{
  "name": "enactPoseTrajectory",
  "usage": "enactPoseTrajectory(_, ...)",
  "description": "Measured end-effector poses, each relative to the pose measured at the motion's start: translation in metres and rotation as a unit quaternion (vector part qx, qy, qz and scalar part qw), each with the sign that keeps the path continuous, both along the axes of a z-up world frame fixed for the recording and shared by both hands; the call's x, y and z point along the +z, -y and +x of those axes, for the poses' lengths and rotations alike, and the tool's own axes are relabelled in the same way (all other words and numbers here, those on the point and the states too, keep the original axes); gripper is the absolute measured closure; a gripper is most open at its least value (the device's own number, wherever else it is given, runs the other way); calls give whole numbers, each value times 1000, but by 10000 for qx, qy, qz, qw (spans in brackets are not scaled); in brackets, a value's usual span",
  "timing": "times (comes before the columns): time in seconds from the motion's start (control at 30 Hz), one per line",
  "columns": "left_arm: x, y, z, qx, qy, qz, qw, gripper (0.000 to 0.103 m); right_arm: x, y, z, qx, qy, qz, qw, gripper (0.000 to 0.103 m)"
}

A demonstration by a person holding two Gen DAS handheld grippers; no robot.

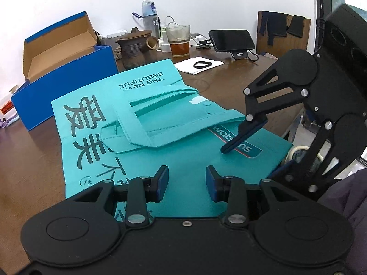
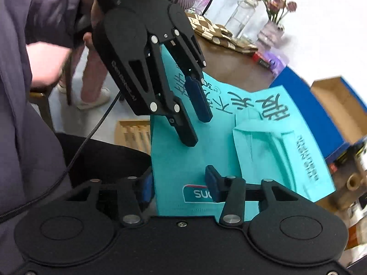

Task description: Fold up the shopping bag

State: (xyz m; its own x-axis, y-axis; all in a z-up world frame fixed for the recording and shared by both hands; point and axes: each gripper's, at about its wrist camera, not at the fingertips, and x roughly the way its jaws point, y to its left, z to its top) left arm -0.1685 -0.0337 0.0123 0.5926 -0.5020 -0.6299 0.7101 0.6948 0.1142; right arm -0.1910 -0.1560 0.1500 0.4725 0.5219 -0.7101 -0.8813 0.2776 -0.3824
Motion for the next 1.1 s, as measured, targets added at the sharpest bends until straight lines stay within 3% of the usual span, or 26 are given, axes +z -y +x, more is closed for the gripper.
enactPoseTrajectory(0.03, 1, -3, -1, -33, -3, -37, 10000, 65, -1, -1, -2, 15, 71, 16, 10000, 64)
enactPoseTrajectory(0.07, 3, -7, -4, -96, 50, -54, 9999, 56, 0, 1, -4, 47, 105, 83, 9999, 71)
enactPoseTrajectory(0.2, 13, -22, -30, -721, 542, 61, 9959, 16, 5, 7, -6, 93, 129, 95, 9998, 80)
enactPoseTrajectory(0.27, 14, -26, -49, -1092, 899, 396, 9892, 13, 9, 15, -6, 92, 31, 170, 9998, 84)
enactPoseTrajectory(0.37, 8, -25, -61, -1232, 1056, 774, 9837, 13, 16, 30, -6, 129, -161, 310, 9993, 85)
enactPoseTrajectory(0.43, -1, -23, -67, -1305, 1148, 975, 9799, 19, 19, 35, -6, 135, -240, 357, 9990, 86)
enactPoseTrajectory(0.5, -8, -22, -66, -1359, 1006, 1040, 9801, 54, 23, 40, -3, 151, -412, 421, 9981, 86)
enactPoseTrajectory(0.57, -10, -24, -61, -1294, 898, 959, 9828, 74, 26, 45, -4, 147, -532, 397, 9977, 86)
enactPoseTrajectory(0.7, 1, -39, -35, -1319, 332, 326, 9902, 84, 34, 53, -1, 122, -737, 502, 9959, 88)
enactPoseTrajectory(0.83, 13, -51, -6, -1640, -409, 15, 9856, 87, 41, 74, 21, -98, -1459, 1096, 9832, 89)
enactPoseTrajectory(0.93, 19, -57, 13, -1854, -734, -125, 9798, 90, 36, 101, 45, -497, -2131, 1920, 9567, 88)
enactPoseTrajectory(1.1, 22, -62, 57, -1945, -1611, -615, 9656, 91, 15, 135, 78, -1106, -3132, 3143, 8893, 90)
